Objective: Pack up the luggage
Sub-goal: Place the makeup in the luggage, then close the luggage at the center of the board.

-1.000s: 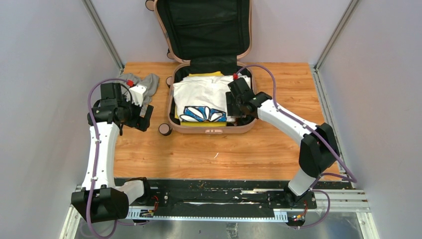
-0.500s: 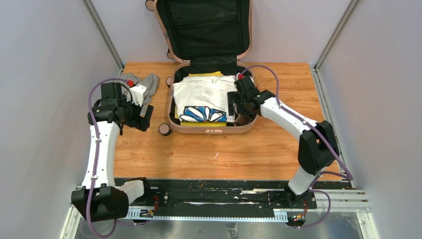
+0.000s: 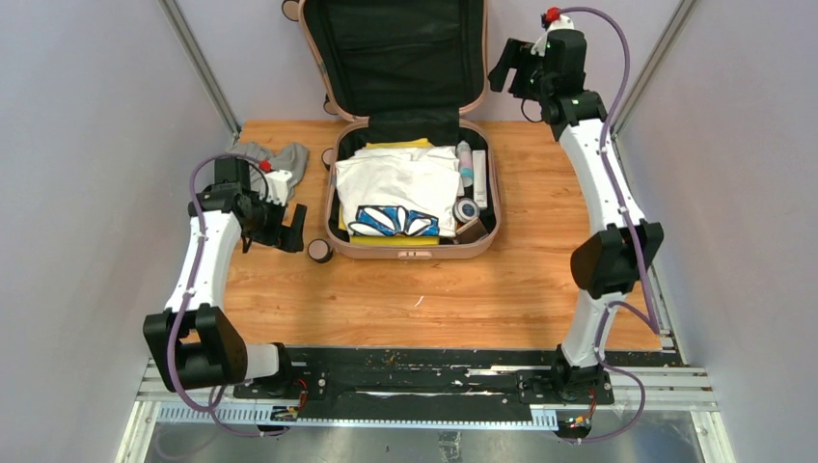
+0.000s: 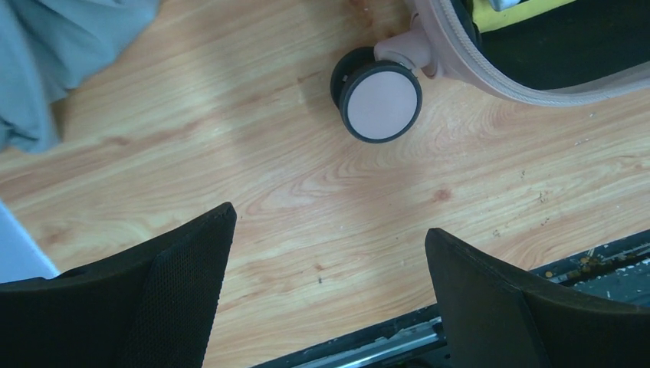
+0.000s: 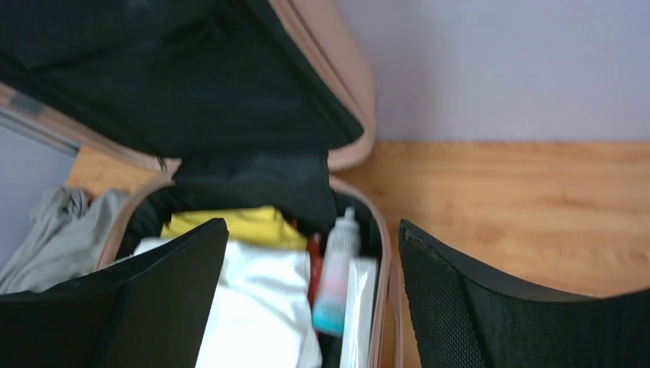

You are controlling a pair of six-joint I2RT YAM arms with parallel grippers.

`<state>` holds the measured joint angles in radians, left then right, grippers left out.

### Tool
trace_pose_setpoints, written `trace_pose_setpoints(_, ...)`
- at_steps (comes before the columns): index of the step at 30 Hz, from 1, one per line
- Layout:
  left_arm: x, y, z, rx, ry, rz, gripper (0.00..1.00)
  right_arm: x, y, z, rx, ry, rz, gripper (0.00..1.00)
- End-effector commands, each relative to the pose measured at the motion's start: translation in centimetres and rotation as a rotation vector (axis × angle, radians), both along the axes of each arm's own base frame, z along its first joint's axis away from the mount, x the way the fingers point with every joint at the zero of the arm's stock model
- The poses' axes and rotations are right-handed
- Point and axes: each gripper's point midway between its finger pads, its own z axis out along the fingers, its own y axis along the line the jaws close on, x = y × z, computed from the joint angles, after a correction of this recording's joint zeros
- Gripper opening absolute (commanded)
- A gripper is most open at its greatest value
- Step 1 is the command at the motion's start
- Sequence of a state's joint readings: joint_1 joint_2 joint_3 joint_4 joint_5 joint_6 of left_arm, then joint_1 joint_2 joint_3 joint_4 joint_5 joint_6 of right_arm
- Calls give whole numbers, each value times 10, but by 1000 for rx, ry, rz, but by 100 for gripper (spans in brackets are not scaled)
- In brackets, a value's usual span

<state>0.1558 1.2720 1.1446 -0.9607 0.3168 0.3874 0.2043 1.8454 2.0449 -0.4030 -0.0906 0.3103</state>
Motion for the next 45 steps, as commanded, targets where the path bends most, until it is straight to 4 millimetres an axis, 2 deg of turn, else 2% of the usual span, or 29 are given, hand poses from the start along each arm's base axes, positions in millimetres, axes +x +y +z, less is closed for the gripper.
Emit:
trace_pose_setpoints(1, 6, -10, -21, -78, 48, 12, 100, 55, 8, -29, -8, -11, 79, 83)
trace_pose_setpoints(6, 11, -18, -39, -121, 62, 19, 100, 108, 6, -28, 8, -182, 61, 78)
trace_pose_setpoints(11, 16, -18, -56, -127, 105, 37, 100, 144, 1, -18, 23, -385, 19, 73)
trace_pose_setpoints(17, 27, -21, -75, -166, 160, 65, 100, 160, 1, 2, 34, -583, 6, 69)
trace_pose_setpoints(22, 36, -19, -86, -168, 182, 95, 100, 167, 4, 8, 33, -683, 19, 65)
trace_pose_setpoints(26, 44, -15, -92, -159, 197, 124, 100, 171, 15, 20, 33, -750, 66, 52)
trace_pose_setpoints(31, 52, -16, -94, -168, 208, 154, 100, 165, 31, 27, 29, -805, 135, 32)
trace_pose_setpoints(34, 58, -16, -96, -171, 212, 171, 100, 152, 37, 27, 32, -814, 179, 16)
trace_pose_setpoints(36, 60, -17, -99, -168, 219, 180, 100, 139, 38, 33, 37, -836, 198, 2)
trace_pose_setpoints(41, 65, -17, -107, -149, 233, 202, 100, 102, 44, 32, 42, -845, 253, 0)
trace_pose_setpoints(43, 66, -17, -109, -146, 240, 206, 100, 88, 44, 25, 42, -832, 260, 0)
trace_pose_setpoints(45, 67, -15, -111, -137, 240, 214, 100, 75, 44, 7, 40, -792, 267, 0)
